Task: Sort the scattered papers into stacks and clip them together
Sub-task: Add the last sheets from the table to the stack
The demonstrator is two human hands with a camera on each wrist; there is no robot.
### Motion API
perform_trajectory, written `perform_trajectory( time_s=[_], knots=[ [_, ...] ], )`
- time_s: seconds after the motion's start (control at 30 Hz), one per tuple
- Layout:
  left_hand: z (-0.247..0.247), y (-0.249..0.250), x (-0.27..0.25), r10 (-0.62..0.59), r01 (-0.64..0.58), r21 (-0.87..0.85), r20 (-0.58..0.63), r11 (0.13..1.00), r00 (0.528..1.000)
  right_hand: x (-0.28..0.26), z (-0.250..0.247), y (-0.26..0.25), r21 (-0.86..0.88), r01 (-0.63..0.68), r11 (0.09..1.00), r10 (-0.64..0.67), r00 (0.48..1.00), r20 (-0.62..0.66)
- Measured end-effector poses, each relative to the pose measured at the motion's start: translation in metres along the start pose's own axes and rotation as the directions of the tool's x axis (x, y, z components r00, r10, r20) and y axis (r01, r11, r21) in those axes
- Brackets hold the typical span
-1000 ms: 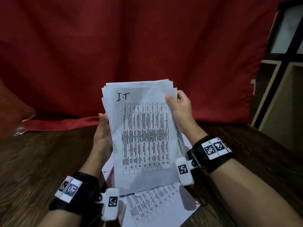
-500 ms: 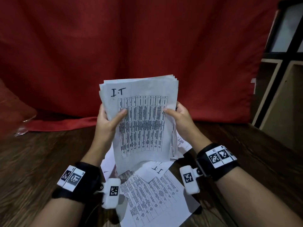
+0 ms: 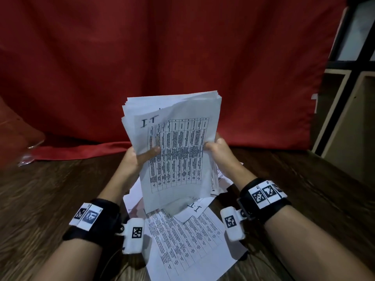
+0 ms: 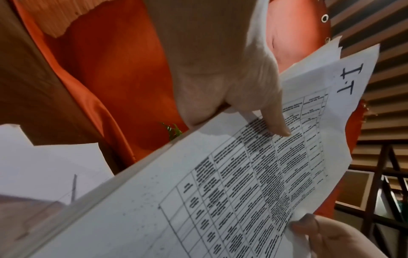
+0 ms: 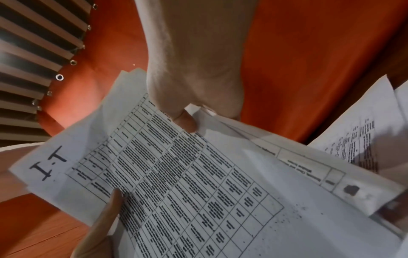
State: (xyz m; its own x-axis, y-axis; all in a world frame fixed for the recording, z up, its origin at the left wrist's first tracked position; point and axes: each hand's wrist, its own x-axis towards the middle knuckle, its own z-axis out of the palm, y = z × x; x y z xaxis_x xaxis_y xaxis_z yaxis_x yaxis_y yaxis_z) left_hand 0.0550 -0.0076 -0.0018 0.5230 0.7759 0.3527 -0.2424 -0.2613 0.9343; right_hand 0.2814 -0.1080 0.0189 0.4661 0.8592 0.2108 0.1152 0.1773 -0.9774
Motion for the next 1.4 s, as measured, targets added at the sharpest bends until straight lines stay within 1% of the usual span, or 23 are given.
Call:
perform_trajectory(
  time_s=[0.07, 0.1, 0.17, 0.2, 0.27, 0.4, 0.47, 0.53, 0.63, 0.73, 0.8, 0.87, 0.93, 1.0, 1.03, 1.1, 1.13, 1.17, 1.23, 1.3, 1.33, 1.37, 1.4],
  knots=[
    [0.002, 0.002, -0.002, -0.004, 0.004, 0.020, 0.002, 1.000, 1.000, 0.001, 0.000, 0.005, -0.105, -0.039, 0.994, 0.042, 0.999, 0.026],
    [0.002, 0.004, -0.002, -0.001, 0.001, 0.004, -0.018, 1.000, 1.000, 0.000, 0.000, 0.004, -0.105, -0.052, 0.993, 0.055, 0.998, 0.024],
    [-0.001, 0.009, 0.000, 0.034, -0.036, -0.025, -0.081, 0.999, 0.996, -0.003, -0.002, 0.000, -0.007, -0.043, 0.999, 0.043, 0.999, -0.007],
    [-0.003, 0.012, 0.002, 0.051, -0.055, -0.034, -0.114, 0.998, 0.992, -0.004, -0.003, -0.004, 0.045, -0.019, 0.999, 0.019, 1.000, -0.018],
    [-0.005, 0.021, 0.008, 0.095, -0.106, -0.058, -0.159, 0.993, 0.983, -0.004, -0.002, -0.009, 0.079, 0.046, 0.996, -0.045, 0.999, -0.017],
    [0.001, 0.042, 0.018, 0.189, -0.195, -0.031, -0.143, 0.980, 0.971, -0.005, 0.003, -0.021, 0.090, 0.191, 0.977, -0.193, 0.981, 0.014],
    [0.001, 0.047, 0.021, 0.203, -0.211, -0.043, -0.143, 0.977, 0.969, -0.005, 0.004, -0.029, 0.140, 0.266, 0.954, -0.269, 0.963, 0.006],
    [-0.002, 0.049, 0.021, 0.202, -0.215, -0.067, -0.157, 0.974, 0.967, -0.005, 0.003, -0.031, 0.198, 0.323, 0.925, -0.323, 0.946, -0.035],
    [0.000, 0.052, 0.018, 0.237, -0.254, -0.078, -0.180, 0.964, 0.955, -0.006, 0.001, -0.028, 0.228, 0.342, 0.912, -0.331, 0.940, -0.086],
    [0.003, 0.055, 0.018, 0.233, -0.254, -0.079, -0.206, 0.964, 0.950, -0.005, 0.004, -0.025, 0.274, 0.331, 0.903, -0.334, 0.942, -0.035],
    [0.005, 0.053, 0.018, 0.231, -0.241, -0.022, -0.215, 0.970, 0.949, -0.003, 0.005, -0.024, 0.295, 0.336, 0.895, -0.352, 0.936, 0.003],
    [0.002, 0.047, 0.016, 0.243, -0.250, -0.014, -0.193, 0.968, 0.951, -0.001, 0.002, -0.021, 0.287, 0.323, 0.902, -0.329, 0.944, -0.032],
    [-0.004, 0.035, 0.012, 0.200, -0.210, -0.049, -0.158, 0.976, 0.967, 0.001, -0.002, -0.009, 0.286, 0.264, 0.921, -0.254, 0.965, -0.073],
    [-0.004, 0.021, 0.008, 0.112, -0.120, -0.076, -0.101, 0.990, 0.989, 0.001, -0.001, 0.007, 0.306, 0.134, 0.943, -0.137, 0.990, -0.011],
    [-0.003, 0.015, 0.006, 0.068, -0.073, -0.063, -0.079, 0.995, 0.995, 0.001, 0.000, 0.015, 0.309, 0.085, 0.947, -0.099, 0.995, 0.030],
    [-0.002, 0.010, 0.006, 0.013, -0.014, -0.038, -0.044, 0.999, 0.999, 0.001, 0.002, 0.027, 0.311, 0.035, 0.950, -0.057, 0.997, 0.061],
    [-0.004, 0.010, 0.007, 0.008, -0.009, -0.034, -0.035, 0.999, 0.999, 0.003, 0.002, 0.029, 0.314, 0.019, 0.949, -0.045, 0.996, 0.075],
    [-0.005, 0.013, 0.007, 0.006, -0.007, -0.017, -0.054, 1.000, 0.999, 0.004, 0.002, 0.029, 0.309, 0.011, 0.951, -0.040, 0.995, 0.087],
    [-0.010, 0.016, 0.011, 0.022, -0.017, 0.041, -0.140, 0.999, 0.990, 0.008, -0.001, 0.028, 0.274, 0.039, 0.961, -0.070, 0.992, 0.105],
    [-0.018, 0.021, 0.011, 0.067, -0.063, 0.024, -0.222, 0.998, 0.973, 0.015, -0.002, 0.025, 0.239, 0.068, 0.969, -0.094, 0.991, 0.100],
    [-0.026, 0.023, 0.011, 0.092, -0.097, -0.004, -0.256, 0.995, 0.962, 0.020, -0.002, 0.024, 0.187, 0.067, 0.980, -0.087, 0.992, 0.097],
    [-0.034, 0.026, 0.009, 0.101, -0.118, -0.037, -0.299, 0.992, 0.949, 0.027, -0.002, 0.025, 0.070, 0.064, 0.995, -0.072, 0.990, 0.119],
    [-0.046, 0.028, 0.007, 0.129, -0.153, -0.045, -0.336, 0.987, 0.933, 0.032, -0.002, 0.027, -0.132, 0.077, 0.988, -0.054, 0.983, 0.176]
  ],
)
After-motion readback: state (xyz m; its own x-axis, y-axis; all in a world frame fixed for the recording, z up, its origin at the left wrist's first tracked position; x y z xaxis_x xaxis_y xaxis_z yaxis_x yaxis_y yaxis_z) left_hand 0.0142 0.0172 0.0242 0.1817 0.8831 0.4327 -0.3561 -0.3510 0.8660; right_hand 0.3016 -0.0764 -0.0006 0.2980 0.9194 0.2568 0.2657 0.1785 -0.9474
